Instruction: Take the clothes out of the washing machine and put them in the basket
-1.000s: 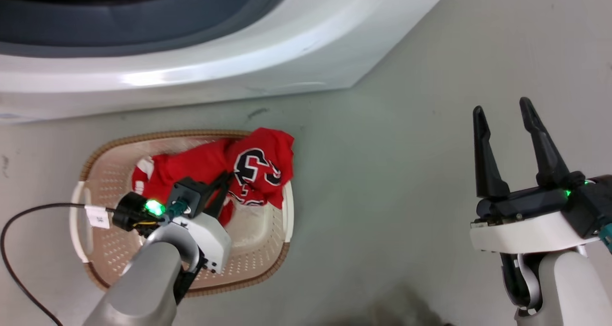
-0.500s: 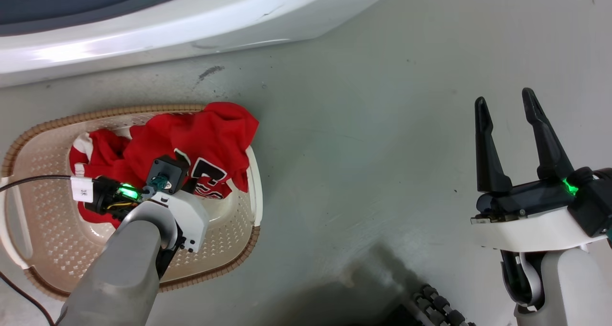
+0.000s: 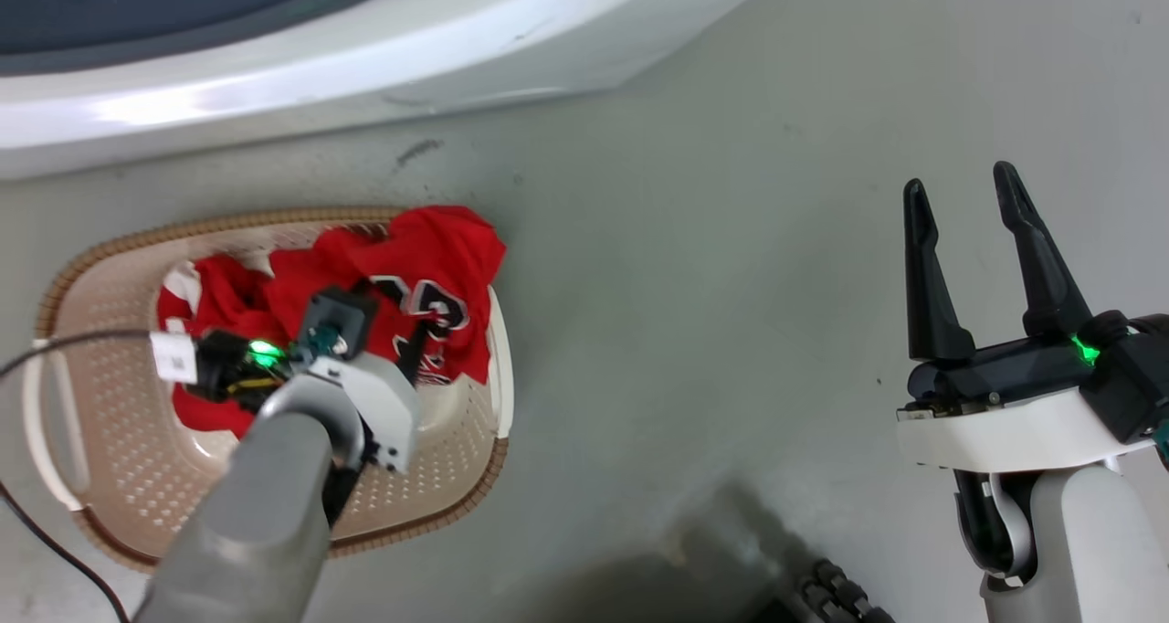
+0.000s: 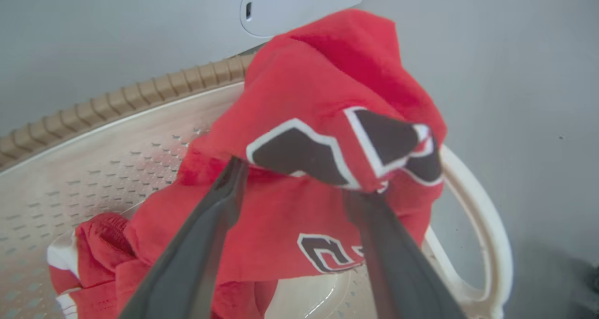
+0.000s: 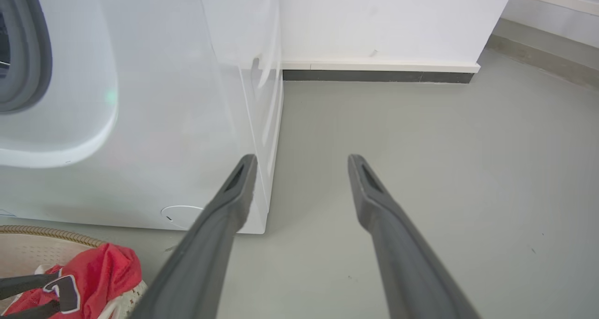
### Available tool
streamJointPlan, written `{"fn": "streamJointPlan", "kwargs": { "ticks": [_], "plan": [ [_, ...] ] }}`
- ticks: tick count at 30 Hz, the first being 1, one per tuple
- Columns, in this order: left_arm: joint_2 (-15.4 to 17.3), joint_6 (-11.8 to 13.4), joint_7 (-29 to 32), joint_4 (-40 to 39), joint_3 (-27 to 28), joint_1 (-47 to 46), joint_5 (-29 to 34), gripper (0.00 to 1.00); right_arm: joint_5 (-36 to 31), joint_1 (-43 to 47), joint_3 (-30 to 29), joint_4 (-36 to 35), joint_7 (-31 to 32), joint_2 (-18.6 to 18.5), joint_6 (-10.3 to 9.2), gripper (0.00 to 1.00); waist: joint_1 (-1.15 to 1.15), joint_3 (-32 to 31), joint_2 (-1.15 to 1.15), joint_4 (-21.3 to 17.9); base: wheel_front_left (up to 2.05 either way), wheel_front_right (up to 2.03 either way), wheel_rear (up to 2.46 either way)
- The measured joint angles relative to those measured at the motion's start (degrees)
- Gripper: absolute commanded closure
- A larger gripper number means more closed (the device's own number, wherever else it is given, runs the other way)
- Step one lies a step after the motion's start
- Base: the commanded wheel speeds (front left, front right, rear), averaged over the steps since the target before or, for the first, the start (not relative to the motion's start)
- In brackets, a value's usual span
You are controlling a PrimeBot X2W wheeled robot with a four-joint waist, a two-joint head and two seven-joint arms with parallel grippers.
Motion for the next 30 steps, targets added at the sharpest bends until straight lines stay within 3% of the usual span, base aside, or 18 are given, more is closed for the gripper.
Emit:
{"fn": "streamJointPlan", "kwargs": {
  "ticks": [12,30],
  "plan": [
    [-1.1,-0.3,0.0,-16.6,2.5,9.5,0.5,0.0,-3.0,1.6,-3.1,2.7,0.0,0.0,0.0,0.0,-0.01,-11.7,0.0,3.4,0.0,0.0,0.0],
    [-3.6,0.6,0.0,-40.5,20.6,24.9,2.0,0.0,-6.1,8.8,-5.5,4.0,0.0,0.0,0.0,0.0,-0.02,-32.1,0.0,12.4,0.0,0.0,0.0]
  ]
}}
